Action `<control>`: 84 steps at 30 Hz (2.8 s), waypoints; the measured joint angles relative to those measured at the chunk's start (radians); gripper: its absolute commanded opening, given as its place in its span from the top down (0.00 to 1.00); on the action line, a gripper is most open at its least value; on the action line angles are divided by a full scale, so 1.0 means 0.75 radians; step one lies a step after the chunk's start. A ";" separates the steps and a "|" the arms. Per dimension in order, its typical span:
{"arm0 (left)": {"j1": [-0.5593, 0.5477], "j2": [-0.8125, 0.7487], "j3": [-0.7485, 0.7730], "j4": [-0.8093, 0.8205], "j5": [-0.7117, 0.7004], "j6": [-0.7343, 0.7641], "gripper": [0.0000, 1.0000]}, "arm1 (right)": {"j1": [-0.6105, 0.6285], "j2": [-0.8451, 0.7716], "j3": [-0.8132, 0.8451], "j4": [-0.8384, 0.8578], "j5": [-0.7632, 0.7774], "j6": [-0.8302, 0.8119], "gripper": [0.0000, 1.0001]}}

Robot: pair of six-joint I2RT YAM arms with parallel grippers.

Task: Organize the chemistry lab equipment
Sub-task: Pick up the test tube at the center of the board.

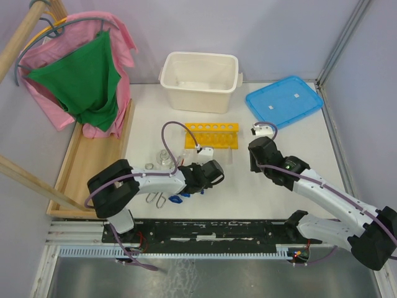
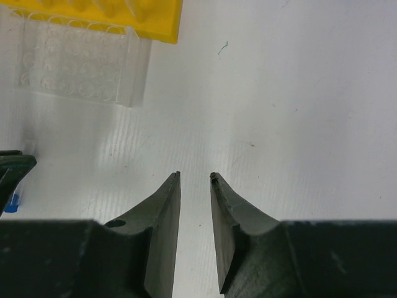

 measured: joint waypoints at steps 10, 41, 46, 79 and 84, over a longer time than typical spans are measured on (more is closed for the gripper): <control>0.013 -0.616 -0.231 0.098 0.022 -0.246 0.97 | 0.001 -0.186 -0.055 0.068 -0.039 0.052 0.67; 0.028 -0.971 -0.488 0.514 -0.436 -0.941 0.97 | 0.013 -0.146 -0.466 1.251 -0.919 0.333 0.61; 0.028 -0.952 -0.488 0.538 -0.437 -0.945 0.97 | 0.027 -0.062 -0.464 1.398 -0.971 0.369 0.61; 0.034 -0.945 -0.487 0.553 -0.424 -0.891 0.97 | 0.045 0.209 -0.266 1.358 -1.256 0.295 0.66; 0.034 -0.946 -0.487 0.555 -0.410 -0.875 0.97 | 0.045 0.218 -0.261 1.339 -1.247 0.282 0.66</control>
